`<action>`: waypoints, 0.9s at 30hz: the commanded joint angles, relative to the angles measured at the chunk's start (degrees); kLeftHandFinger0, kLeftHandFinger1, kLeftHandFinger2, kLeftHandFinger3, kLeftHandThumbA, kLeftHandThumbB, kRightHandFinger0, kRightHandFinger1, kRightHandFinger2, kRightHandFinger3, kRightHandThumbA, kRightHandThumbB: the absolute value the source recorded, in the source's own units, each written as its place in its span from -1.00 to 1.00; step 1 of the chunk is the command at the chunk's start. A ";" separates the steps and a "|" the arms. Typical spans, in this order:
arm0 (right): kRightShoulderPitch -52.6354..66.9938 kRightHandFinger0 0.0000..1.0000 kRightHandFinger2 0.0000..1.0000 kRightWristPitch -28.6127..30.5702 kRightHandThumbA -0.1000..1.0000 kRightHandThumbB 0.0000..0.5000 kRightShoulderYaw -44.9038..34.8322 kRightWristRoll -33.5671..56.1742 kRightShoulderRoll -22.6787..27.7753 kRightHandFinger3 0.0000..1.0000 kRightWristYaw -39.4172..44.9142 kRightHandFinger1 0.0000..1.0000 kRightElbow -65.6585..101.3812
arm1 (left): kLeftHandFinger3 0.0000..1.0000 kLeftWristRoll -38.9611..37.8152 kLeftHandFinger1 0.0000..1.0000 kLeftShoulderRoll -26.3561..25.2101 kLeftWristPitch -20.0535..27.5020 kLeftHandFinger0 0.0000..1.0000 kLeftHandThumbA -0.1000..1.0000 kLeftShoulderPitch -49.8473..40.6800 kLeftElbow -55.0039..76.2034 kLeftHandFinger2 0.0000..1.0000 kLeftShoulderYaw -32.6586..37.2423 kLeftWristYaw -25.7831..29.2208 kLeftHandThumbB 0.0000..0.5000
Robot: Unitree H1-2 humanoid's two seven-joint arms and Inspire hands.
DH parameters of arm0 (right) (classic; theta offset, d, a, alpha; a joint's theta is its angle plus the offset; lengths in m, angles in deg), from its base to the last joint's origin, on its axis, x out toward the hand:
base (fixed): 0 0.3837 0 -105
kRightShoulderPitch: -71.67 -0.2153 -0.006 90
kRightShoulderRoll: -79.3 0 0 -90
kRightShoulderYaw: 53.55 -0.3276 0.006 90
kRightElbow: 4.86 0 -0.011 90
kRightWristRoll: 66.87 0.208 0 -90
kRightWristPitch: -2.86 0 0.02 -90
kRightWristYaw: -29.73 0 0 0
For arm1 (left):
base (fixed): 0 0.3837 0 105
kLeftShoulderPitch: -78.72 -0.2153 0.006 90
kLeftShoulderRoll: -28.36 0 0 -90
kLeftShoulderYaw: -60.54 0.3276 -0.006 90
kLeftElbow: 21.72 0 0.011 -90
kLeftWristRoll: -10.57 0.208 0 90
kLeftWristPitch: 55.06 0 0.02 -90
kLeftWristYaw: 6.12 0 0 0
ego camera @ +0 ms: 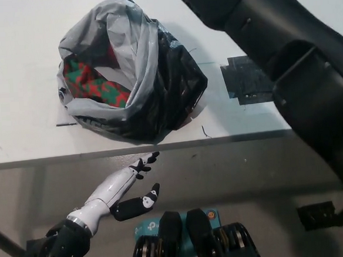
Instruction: The robot uses its right hand to pick up a bag of coffee beans and puts it in the black plastic bag, then the robot grabs the top of the bag and lifts it.
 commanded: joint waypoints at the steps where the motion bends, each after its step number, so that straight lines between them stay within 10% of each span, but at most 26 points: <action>1: 0.99 1.00 1.00 -4.52 1.00 1.00 0.11 -5.92 6.17 1.00 1.82 1.00 14.28 | 1.00 0.46 0.79 -0.30 0.02 0.70 -0.08 0.76 1.07 1.00 0.27 -0.26 -0.50; 6: 10.46 1.00 1.00 -7.92 1.00 0.79 -4.45 -9.05 16.95 1.00 5.66 1.00 46.29 | 1.00 -0.58 0.89 -0.93 -0.29 0.78 0.00 0.49 1.55 1.00 -0.72 -0.32 -0.46; 10: 22.49 1.00 1.00 -7.93 1.00 0.72 -14.59 -10.03 26.22 1.00 12.61 1.00 73.87 | 1.00 -2.78 1.00 -1.05 1.07 1.00 0.79 -0.50 1.74 1.00 -2.57 0.73 -0.40; 14: 37.29 1.00 1.00 -7.93 1.00 0.53 -25.95 -5.75 31.41 1.00 13.62 1.00 93.85 | 1.00 -5.76 1.00 -0.60 3.58 1.00 1.00 -0.90 0.97 1.00 -4.94 2.42 -0.33; 21: 61.25 1.00 1.00 -7.93 1.00 0.58 -39.37 8.78 35.23 1.00 5.93 1.00 112.98 | 1.00 -9.04 1.00 0.01 4.54 1.00 1.00 -1.54 -0.34 1.00 -8.10 4.04 -0.15; 27: 78.84 1.00 1.00 9.01 1.00 0.63 -40.69 13.79 30.16 1.00 -3.35 1.00 113.48 | 1.00 -9.54 1.00 0.35 5.86 1.00 1.00 -1.63 -2.27 1.00 -8.57 4.45 -0.27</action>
